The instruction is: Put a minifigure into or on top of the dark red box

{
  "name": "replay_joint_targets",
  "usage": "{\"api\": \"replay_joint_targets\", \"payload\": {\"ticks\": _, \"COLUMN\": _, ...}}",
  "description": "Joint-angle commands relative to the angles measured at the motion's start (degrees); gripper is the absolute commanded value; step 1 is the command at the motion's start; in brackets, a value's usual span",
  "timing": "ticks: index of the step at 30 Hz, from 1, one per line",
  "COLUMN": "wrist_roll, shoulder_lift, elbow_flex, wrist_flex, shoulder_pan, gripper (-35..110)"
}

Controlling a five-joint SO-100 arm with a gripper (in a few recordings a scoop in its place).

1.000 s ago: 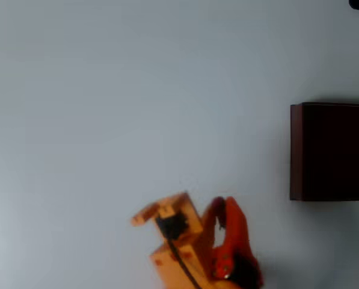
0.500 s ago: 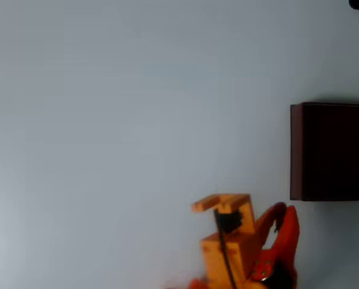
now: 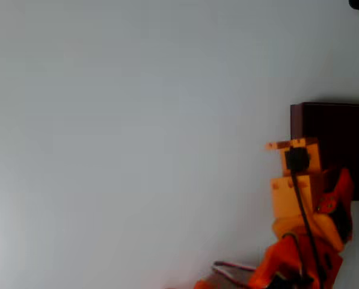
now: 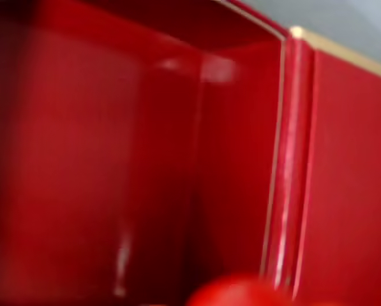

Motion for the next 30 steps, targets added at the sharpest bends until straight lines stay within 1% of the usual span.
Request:
{"api": "replay_joint_targets", "payload": {"ticks": 1, "wrist_roll": -0.8, "shoulder_lift": -8.3, "elbow_flex": -6.1, "wrist_flex": -2.6, "shoulder_pan": 1.4, "gripper": 0}}
{"api": "replay_joint_targets", "payload": {"ticks": 6, "wrist_roll": -1.0, "shoulder_lift": -19.0, "elbow_flex": -11.7, "wrist_flex": -3.4, "shoulder_pan": 1.4, "gripper": 0}}
{"api": "replay_joint_targets", "payload": {"ticks": 11, "wrist_roll": -1.1, "shoulder_lift": -32.0, "elbow_flex": -20.1, "wrist_flex": -1.1, "shoulder_pan": 0.6, "gripper": 0}}
{"api": "replay_joint_targets", "payload": {"ticks": 17, "wrist_roll": -0.5, "shoulder_lift": -45.7, "elbow_flex": -34.0, "wrist_flex": 9.8, "shoulder_pan": 1.0, "gripper": 0}}
{"api": "replay_joint_targets", "payload": {"ticks": 20, "wrist_roll": -0.4, "shoulder_lift": -52.5, "elbow_flex": -42.5, "wrist_flex": 17.2, "shoulder_pan": 1.1, "gripper": 9}}
{"api": "replay_joint_targets", "payload": {"ticks": 25, "wrist_roll": 0.1, "shoulder_lift": -53.9, "elbow_flex": -45.1, "wrist_flex": 20.6, "shoulder_pan": 1.0, "gripper": 19}}
{"api": "replay_joint_targets", "payload": {"ticks": 30, "wrist_roll": -0.2, "shoulder_lift": -49.6, "elbow_flex": -42.7, "wrist_flex": 20.9, "shoulder_pan": 1.6, "gripper": 20}}
